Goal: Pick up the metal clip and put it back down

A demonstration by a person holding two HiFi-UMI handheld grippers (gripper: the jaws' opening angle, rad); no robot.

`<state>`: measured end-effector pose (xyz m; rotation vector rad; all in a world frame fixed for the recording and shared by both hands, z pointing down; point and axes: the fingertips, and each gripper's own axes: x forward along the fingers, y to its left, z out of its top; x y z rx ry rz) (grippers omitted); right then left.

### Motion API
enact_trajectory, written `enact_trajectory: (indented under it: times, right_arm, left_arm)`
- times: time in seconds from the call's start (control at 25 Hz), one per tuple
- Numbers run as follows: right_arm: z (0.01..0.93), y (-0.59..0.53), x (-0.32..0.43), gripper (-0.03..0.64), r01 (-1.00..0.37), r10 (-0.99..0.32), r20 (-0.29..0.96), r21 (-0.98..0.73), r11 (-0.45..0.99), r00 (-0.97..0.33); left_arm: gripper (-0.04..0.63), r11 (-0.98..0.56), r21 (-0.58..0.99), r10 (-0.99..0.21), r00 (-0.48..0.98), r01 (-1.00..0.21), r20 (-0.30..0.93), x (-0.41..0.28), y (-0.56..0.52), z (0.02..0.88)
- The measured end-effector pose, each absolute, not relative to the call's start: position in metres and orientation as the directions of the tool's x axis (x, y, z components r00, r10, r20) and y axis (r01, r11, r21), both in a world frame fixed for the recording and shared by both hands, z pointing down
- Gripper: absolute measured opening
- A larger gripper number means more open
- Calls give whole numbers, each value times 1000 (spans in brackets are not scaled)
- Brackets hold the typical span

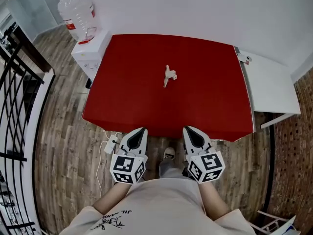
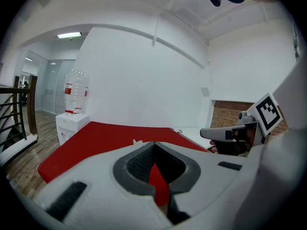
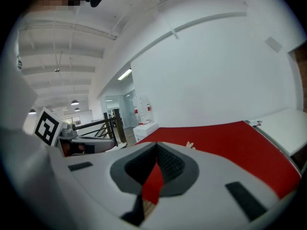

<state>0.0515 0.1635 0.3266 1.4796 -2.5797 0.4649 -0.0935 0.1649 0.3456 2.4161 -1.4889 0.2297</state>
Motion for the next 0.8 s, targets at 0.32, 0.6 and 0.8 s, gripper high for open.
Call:
enact_trajectory:
  times: [0.32,0.6,0.8]
  right_arm:
    - [314,74,79,6,-833,-792,262,-214,509,-551]
    - [324,45,83,6,-826,-780,279,-257,502,-561]
    - [325,26,84,6,-841,-794,289,-264,471,-535]
  left_arm:
    - [6,-384,165,-863,417,-908,285,-59,80,330]
    - [6,-400,173,-845,436,-900,310,-48,47,333]
    - [6,-435,157,-829,462,-887,316,-48,24,330]
